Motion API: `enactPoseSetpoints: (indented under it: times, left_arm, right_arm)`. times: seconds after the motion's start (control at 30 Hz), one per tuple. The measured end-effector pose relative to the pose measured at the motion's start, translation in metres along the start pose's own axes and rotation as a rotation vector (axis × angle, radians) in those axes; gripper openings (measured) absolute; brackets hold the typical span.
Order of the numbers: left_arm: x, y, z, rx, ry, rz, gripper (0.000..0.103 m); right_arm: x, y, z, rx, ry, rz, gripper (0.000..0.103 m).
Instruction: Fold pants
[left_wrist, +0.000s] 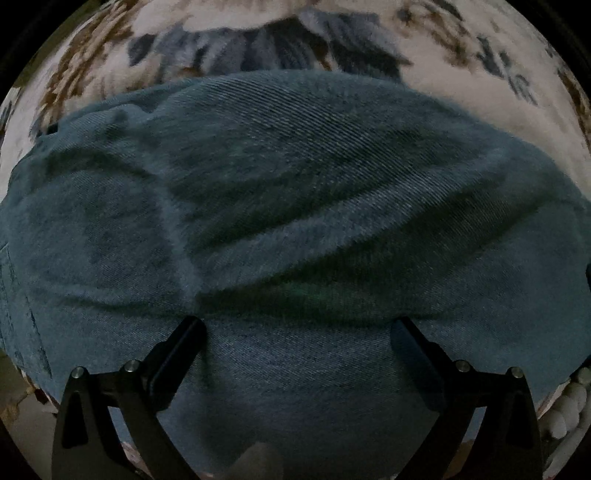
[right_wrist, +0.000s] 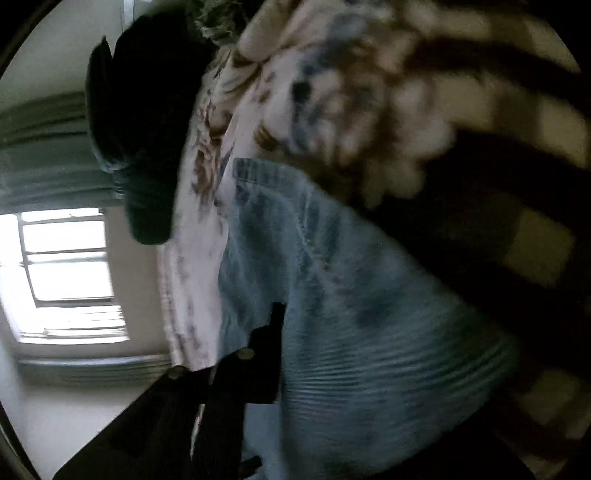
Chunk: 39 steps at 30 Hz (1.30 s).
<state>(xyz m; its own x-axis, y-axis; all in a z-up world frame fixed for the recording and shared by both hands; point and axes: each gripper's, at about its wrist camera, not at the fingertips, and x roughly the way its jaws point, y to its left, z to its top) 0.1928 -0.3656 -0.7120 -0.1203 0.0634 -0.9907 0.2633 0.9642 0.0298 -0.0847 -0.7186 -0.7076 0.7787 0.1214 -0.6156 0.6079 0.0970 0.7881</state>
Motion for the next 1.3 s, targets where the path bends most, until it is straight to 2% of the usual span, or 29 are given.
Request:
enactPoseSetpoints:
  times: [0.1,0.27,0.37,0.47,0.57,0.67,0.8,0.87,0.9,0.93,0.97,1.03,1.1,1.17,1.23,1.3]
  left_arm:
    - [-0.037,0.01,-0.018,-0.01,-0.054,-0.006,0.103]
    - [-0.065,0.041,-0.024,-0.025,-0.113,-0.011,0.103]
    - [-0.074,0.083,-0.029,-0.067,-0.12,-0.014,0.103]
    - [-0.083,0.141,-0.041,-0.154,-0.12,-0.023,0.103]
    - [-0.087,0.207,-0.057,-0.239,-0.127,-0.007,0.103]
    - [-0.086,0.28,-0.077,-0.344,-0.133,0.001,0.103]
    - [-0.085,0.35,-0.102,-0.442,-0.149,0.004,0.103]
    - [-0.086,0.374,-0.109,-0.468,-0.164,0.013,0.103]
    - [-0.085,0.384,-0.112,-0.478,-0.166,0.017,0.103]
    - [-0.085,0.393,-0.114,-0.487,-0.168,0.014,0.103]
    - [-0.086,0.401,-0.116,-0.495,-0.172,0.003,0.103]
    - [-0.089,0.411,-0.118,-0.503,-0.178,-0.018,0.103]
    - [-0.096,0.415,-0.121,-0.504,-0.195,-0.064,0.103]
    - [-0.097,0.417,-0.114,-0.494,-0.202,-0.12,0.103]
    - [-0.101,0.397,-0.097,-0.481,-0.207,-0.213,0.103]
    - [-0.099,0.381,-0.089,-0.47,-0.189,-0.303,0.103]
  right_arm:
    - [-0.019,0.044,-0.017,-0.076,-0.037,-0.02,0.006]
    - [-0.023,0.124,-0.061,-0.217,0.002,-0.076,0.006]
    - [-0.02,0.167,-0.106,-0.312,0.021,-0.113,0.006]
    - [0.002,0.205,-0.159,-0.407,0.054,-0.146,0.006]
    - [0.03,0.225,-0.221,-0.479,0.116,-0.155,0.006]
    - [0.077,0.239,-0.292,-0.58,0.201,-0.17,0.006]
    - [0.14,0.24,-0.403,-0.766,0.351,-0.176,0.006]
    - [0.165,0.238,-0.459,-0.916,0.41,-0.221,0.006]
    - [0.18,0.231,-0.485,-0.993,0.444,-0.283,0.007]
    - [0.188,0.226,-0.5,-1.022,0.454,-0.329,0.013]
    - [0.194,0.223,-0.508,-1.042,0.451,-0.357,0.016]
    - [0.194,0.228,-0.518,-1.048,0.512,-0.351,0.042]
    - [0.18,0.241,-0.518,-0.998,0.591,-0.287,0.05]
    - [0.156,0.255,-0.509,-0.919,0.641,-0.224,0.051]
    - [0.136,0.266,-0.484,-0.833,0.638,-0.161,0.056]
    - [0.114,0.27,-0.455,-0.8,0.576,-0.184,0.065]
